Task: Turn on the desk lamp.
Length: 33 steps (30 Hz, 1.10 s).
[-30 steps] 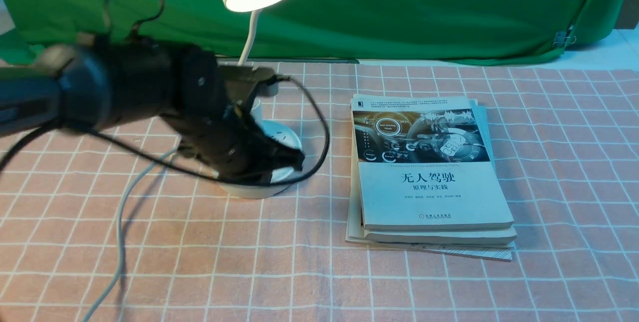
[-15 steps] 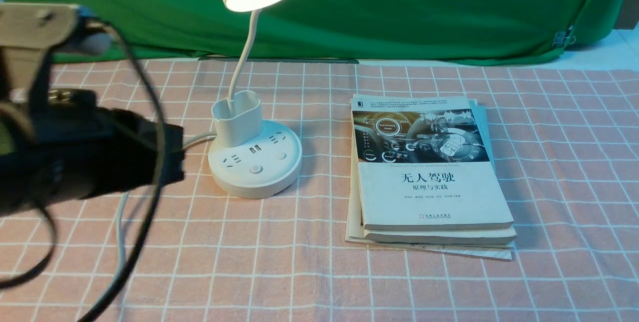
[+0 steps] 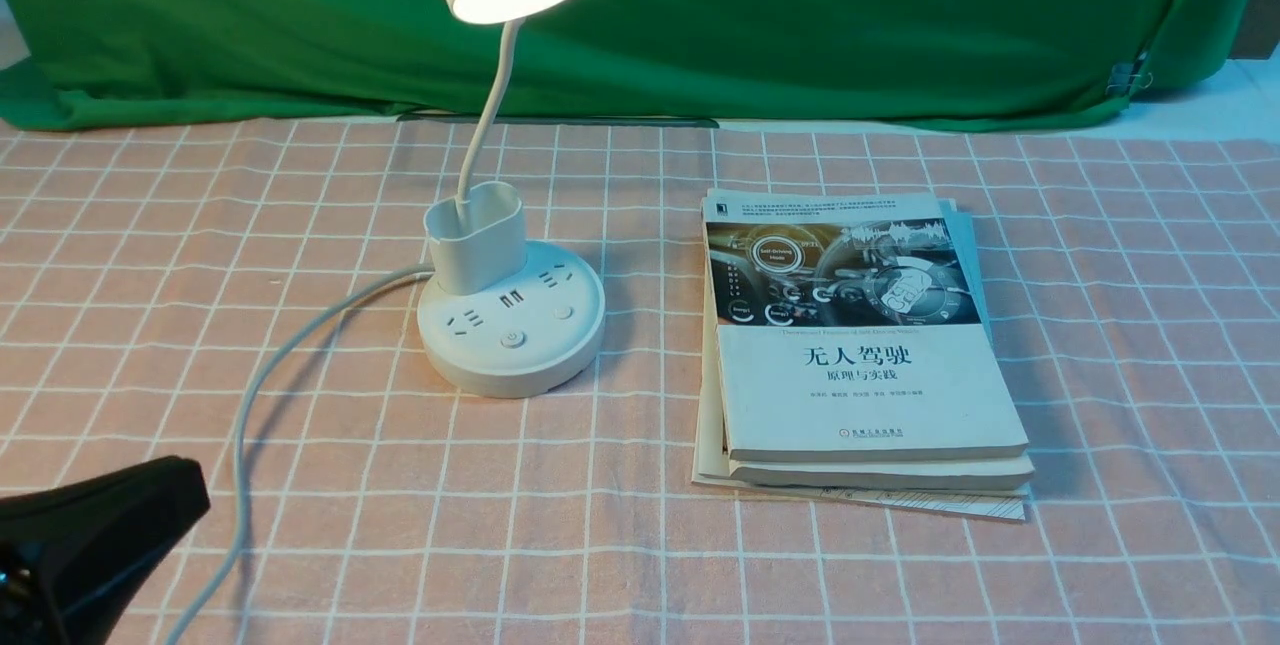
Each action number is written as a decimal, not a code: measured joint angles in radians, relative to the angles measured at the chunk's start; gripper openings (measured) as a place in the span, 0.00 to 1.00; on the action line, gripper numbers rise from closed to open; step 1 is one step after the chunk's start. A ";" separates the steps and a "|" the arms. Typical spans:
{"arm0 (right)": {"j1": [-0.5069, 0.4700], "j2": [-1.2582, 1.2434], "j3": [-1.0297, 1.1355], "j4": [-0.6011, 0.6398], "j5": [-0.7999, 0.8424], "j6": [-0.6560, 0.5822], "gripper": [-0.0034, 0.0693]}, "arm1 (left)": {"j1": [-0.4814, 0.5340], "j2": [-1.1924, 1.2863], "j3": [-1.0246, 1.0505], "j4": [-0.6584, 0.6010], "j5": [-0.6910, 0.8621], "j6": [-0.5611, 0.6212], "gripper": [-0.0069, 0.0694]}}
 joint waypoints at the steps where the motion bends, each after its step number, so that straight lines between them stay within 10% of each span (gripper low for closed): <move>1: 0.000 0.000 0.000 0.000 0.000 0.000 0.38 | 0.000 -0.003 0.007 0.002 0.001 0.000 0.12; 12: 0.000 0.000 0.000 0.000 0.000 0.000 0.38 | 0.026 -0.122 0.122 0.168 -0.325 0.016 0.12; 18: 0.000 0.000 0.000 0.000 0.001 0.000 0.38 | 0.207 -0.331 0.355 0.169 -0.585 0.026 0.12; 33: 0.000 0.000 0.000 0.000 0.000 0.000 0.38 | 0.368 -0.351 0.385 0.087 -0.132 0.059 0.12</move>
